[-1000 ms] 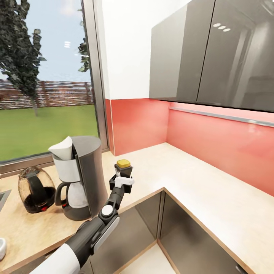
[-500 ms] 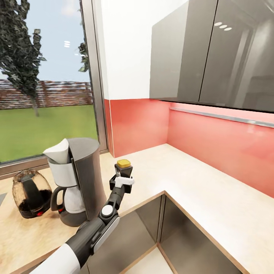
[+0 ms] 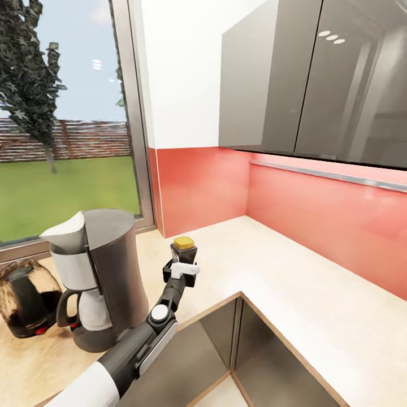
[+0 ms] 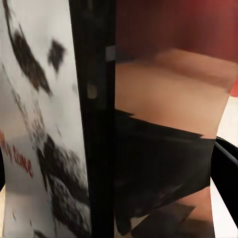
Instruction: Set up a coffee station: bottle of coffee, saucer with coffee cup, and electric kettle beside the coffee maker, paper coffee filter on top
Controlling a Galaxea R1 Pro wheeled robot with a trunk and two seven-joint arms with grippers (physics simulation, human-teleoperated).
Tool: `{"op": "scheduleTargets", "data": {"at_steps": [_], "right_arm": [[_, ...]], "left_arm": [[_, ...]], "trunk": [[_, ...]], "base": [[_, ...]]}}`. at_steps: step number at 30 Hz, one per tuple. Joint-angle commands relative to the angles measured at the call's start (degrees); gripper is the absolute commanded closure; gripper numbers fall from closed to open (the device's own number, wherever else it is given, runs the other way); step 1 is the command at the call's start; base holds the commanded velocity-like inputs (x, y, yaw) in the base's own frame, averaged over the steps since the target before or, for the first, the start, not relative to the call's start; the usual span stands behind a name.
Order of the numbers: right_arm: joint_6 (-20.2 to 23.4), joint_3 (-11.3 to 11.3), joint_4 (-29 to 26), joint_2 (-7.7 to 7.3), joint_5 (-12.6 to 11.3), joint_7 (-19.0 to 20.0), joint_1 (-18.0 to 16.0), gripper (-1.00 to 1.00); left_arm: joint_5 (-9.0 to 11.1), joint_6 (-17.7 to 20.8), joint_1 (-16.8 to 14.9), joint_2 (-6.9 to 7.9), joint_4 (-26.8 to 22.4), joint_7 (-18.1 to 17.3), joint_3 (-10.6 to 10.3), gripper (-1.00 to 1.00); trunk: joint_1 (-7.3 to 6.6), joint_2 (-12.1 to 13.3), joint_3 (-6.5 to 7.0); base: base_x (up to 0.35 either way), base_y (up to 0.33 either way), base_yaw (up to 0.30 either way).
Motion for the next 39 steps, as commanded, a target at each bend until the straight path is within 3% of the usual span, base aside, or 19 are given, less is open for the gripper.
{"op": "scheduleTargets", "data": {"at_steps": [1,8,10,11,14,18,35,39], "right_arm": [[-0.2,-0.4,0.1,0.02,0.0,0.1,0.0,-1.00],[-0.2,-0.4,0.1,0.02,-0.1,0.1,0.0,-1.00],[-0.2,-0.4,0.1,0.02,-0.1,0.1,0.0,-1.00],[-0.2,-0.3,0.1,0.02,-0.1,0.1,0.0,-1.00],[-0.1,-0.2,0.2,0.02,0.0,0.1,0.0,-1.00],[-0.2,-0.2,0.2,0.02,0.0,0.1,0.0,-1.00],[-0.1,-0.1,0.2,0.02,0.0,0.1,0.0,-1.00],[-0.1,-0.1,0.2,0.02,0.0,0.1,0.0,-1.00]], "left_arm": [[0.6,-0.4,-0.1,0.03,0.0,0.4,-0.2,1.00],[1.0,-0.6,1.0,-0.13,0.1,0.4,-0.2,1.00],[0.9,-3.2,2.0,-0.91,0.5,0.6,0.0,1.00],[0.8,-8.0,2.9,-3.50,6.9,6.1,0.1,1.00],[0.8,-8.7,3.0,-3.90,8.3,8.1,0.2,1.00],[0.9,-11.3,3.0,-3.85,8.8,10.2,0.6,1.00],[1.2,-11.5,4.1,-3.67,10.5,12.5,2.3,1.00],[1.3,-11.5,4.4,-3.77,10.4,13.4,4.2,1.00]], "trunk": [[0.02,0.0,-0.02],[0.02,0.0,-0.02],[0.02,0.0,-0.02],[0.02,0.0,-0.02],[0.02,0.0,-0.02],[0.02,0.0,-0.02],[0.02,0.0,-0.02],[0.02,0.0,-0.02]], "base": [[0.019,-0.010,0.000],[0.004,-0.002,0.000],[0.000,0.000,0.000],[0.000,0.000,0.000],[0.000,0.000,0.000],[0.000,0.000,0.000],[0.099,0.000,0.000],[0.000,0.000,0.000]]}}
